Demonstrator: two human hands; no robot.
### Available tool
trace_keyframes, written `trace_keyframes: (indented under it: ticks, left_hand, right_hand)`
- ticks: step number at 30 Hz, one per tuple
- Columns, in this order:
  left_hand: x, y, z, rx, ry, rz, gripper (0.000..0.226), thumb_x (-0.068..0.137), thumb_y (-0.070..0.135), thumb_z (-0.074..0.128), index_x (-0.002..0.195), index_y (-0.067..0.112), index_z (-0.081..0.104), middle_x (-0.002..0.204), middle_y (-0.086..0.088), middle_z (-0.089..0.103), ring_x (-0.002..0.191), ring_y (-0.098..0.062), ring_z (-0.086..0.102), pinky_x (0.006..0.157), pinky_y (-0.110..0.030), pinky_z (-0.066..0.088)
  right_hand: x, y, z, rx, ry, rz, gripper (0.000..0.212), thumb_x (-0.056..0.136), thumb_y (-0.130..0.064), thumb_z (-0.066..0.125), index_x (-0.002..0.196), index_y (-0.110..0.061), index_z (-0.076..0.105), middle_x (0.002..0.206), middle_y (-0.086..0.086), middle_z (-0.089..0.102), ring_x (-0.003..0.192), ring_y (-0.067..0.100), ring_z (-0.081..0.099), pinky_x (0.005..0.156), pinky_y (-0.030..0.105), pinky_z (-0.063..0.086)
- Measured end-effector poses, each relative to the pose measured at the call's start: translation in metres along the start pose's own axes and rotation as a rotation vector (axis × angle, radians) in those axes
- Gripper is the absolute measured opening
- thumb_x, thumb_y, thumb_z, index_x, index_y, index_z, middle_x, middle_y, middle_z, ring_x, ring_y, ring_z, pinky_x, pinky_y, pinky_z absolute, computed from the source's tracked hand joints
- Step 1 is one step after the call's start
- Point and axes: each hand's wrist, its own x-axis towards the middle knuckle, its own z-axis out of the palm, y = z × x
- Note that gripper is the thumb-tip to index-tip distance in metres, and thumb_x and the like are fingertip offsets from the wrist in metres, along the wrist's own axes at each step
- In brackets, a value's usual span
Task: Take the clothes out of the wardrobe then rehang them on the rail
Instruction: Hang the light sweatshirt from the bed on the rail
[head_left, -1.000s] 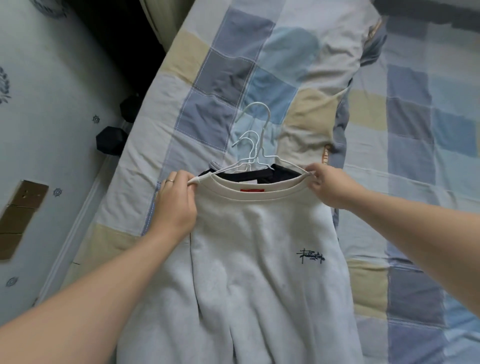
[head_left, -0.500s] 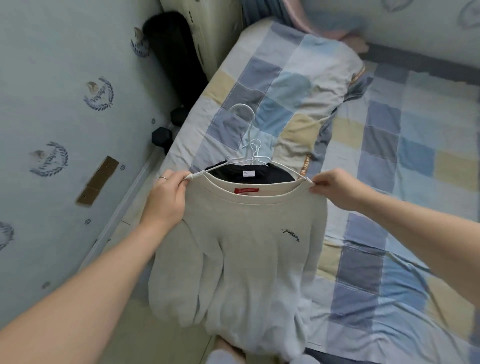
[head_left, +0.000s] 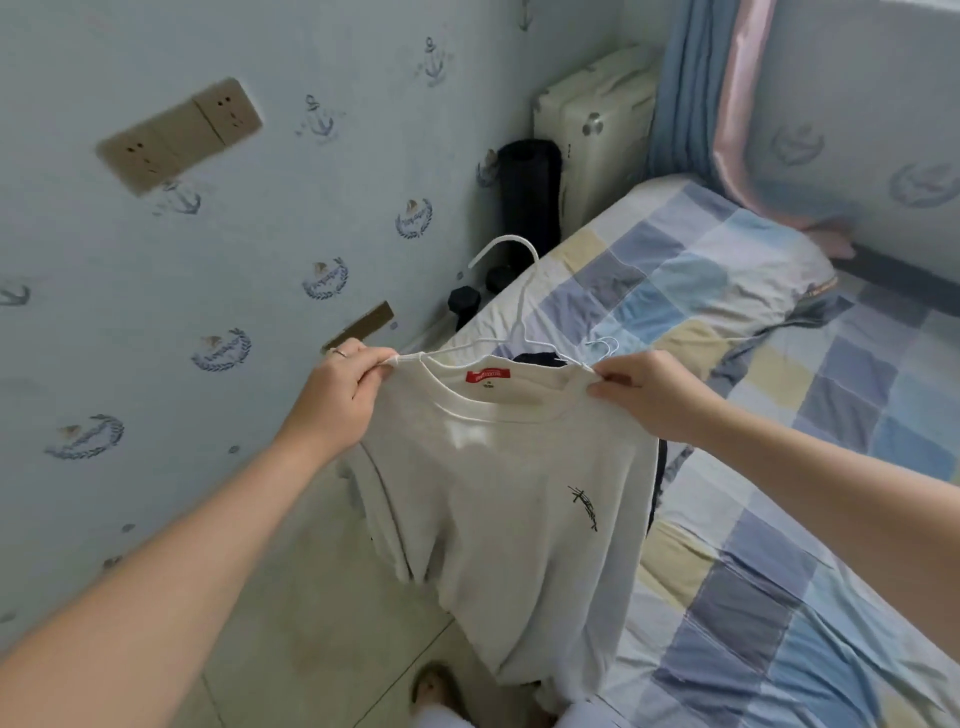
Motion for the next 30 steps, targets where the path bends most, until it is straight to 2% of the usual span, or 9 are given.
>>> trace_keyframes:
  ticks: [4, 10, 11, 14, 17, 21, 23, 26, 30]
  left_hand:
    - [-0.061, -0.015, -0.054, -0.014, 0.046, -0.086, 0.017, 0.099, 0.013, 0.059, 0.108, 0.013, 0.073, 0.086, 0.011, 0.057, 0.083, 0.011, 0.053, 0.074, -0.002, 0.033]
    - [-0.159, -0.047, -0.130, -0.023, 0.135, -0.176, 0.016, 0.097, 0.015, 0.061, 0.106, 0.015, 0.075, 0.085, 0.002, 0.062, 0.080, -0.003, 0.056, 0.070, -0.005, 0.035]
    - [-0.176, -0.052, -0.142, -0.029, 0.151, -0.182, 0.015, 0.097, 0.016, 0.061, 0.105, 0.016, 0.075, 0.084, 0.004, 0.062, 0.079, -0.002, 0.055, 0.069, -0.005, 0.035]
    - [-0.226, -0.066, -0.175, -0.054, 0.180, -0.186, 0.015, 0.098, 0.017, 0.061, 0.106, 0.016, 0.074, 0.084, 0.003, 0.062, 0.077, -0.002, 0.055, 0.069, -0.008, 0.036]
    - [-0.271, -0.080, -0.207, -0.076, 0.214, -0.166, 0.016, 0.098, 0.018, 0.062, 0.108, 0.016, 0.073, 0.088, 0.002, 0.064, 0.084, -0.015, 0.059, 0.077, -0.019, 0.042]
    - [-0.332, -0.090, -0.245, -0.094, 0.231, -0.131, 0.015, 0.098, 0.023, 0.061, 0.105, 0.017, 0.073, 0.088, 0.002, 0.065, 0.082, -0.016, 0.060, 0.077, -0.030, 0.044]
    - [-0.361, -0.090, -0.260, -0.098, 0.242, -0.125, 0.013, 0.098, 0.022, 0.061, 0.102, 0.017, 0.073, 0.087, -0.001, 0.066, 0.081, -0.015, 0.060, 0.075, -0.027, 0.043]
    - [-0.401, -0.091, -0.277, -0.090, 0.255, -0.131, 0.011, 0.098, 0.021, 0.061, 0.100, 0.018, 0.072, 0.085, -0.001, 0.065, 0.078, -0.009, 0.057, 0.072, -0.020, 0.041]
    - [-0.453, -0.092, -0.290, -0.045, 0.291, -0.179, 0.009, 0.098, 0.019, 0.061, 0.096, 0.016, 0.070, 0.086, 0.004, 0.062, 0.080, -0.001, 0.054, 0.071, -0.012, 0.037]
  right_hand:
    - [-0.020, -0.055, 0.010, -0.026, -0.017, -0.096, 0.011, 0.094, -0.021, 0.064, 0.091, -0.028, 0.072, 0.079, -0.016, 0.068, 0.070, 0.000, 0.060, 0.059, 0.012, 0.041]
    - [-0.058, -0.129, 0.026, -0.085, -0.011, -0.168, 0.015, 0.094, -0.028, 0.063, 0.107, -0.025, 0.072, 0.084, -0.028, 0.062, 0.077, -0.012, 0.058, 0.066, 0.008, 0.043]
    - [-0.066, -0.142, 0.031, -0.098, -0.013, -0.172, 0.014, 0.094, -0.031, 0.063, 0.105, -0.028, 0.072, 0.086, -0.028, 0.063, 0.080, -0.009, 0.059, 0.070, 0.010, 0.045]
    - [-0.098, -0.184, 0.050, -0.090, 0.005, -0.207, 0.014, 0.093, -0.031, 0.063, 0.087, -0.042, 0.068, 0.086, -0.016, 0.070, 0.086, 0.012, 0.065, 0.083, 0.036, 0.053]
    - [-0.138, -0.227, 0.074, -0.058, 0.045, -0.253, 0.025, 0.093, -0.031, 0.062, 0.083, -0.054, 0.065, 0.084, -0.016, 0.069, 0.084, 0.015, 0.065, 0.080, 0.040, 0.053]
    - [-0.183, -0.272, 0.104, -0.017, 0.076, -0.288, 0.015, 0.093, -0.032, 0.061, 0.085, -0.042, 0.067, 0.082, -0.002, 0.070, 0.083, 0.029, 0.064, 0.077, 0.048, 0.053]
    - [-0.202, -0.293, 0.117, -0.019, 0.069, -0.293, 0.014, 0.093, -0.030, 0.061, 0.083, -0.038, 0.068, 0.081, 0.004, 0.069, 0.078, 0.030, 0.062, 0.073, 0.046, 0.052]
    - [-0.226, -0.319, 0.133, -0.048, 0.044, -0.306, 0.017, 0.094, -0.026, 0.061, 0.081, -0.035, 0.067, 0.078, 0.007, 0.067, 0.066, 0.018, 0.054, 0.063, 0.033, 0.045]
    - [-0.255, -0.347, 0.154, -0.082, 0.015, -0.334, 0.010, 0.095, -0.023, 0.062, 0.092, -0.023, 0.072, 0.082, 0.007, 0.069, 0.074, 0.026, 0.058, 0.072, 0.038, 0.049]
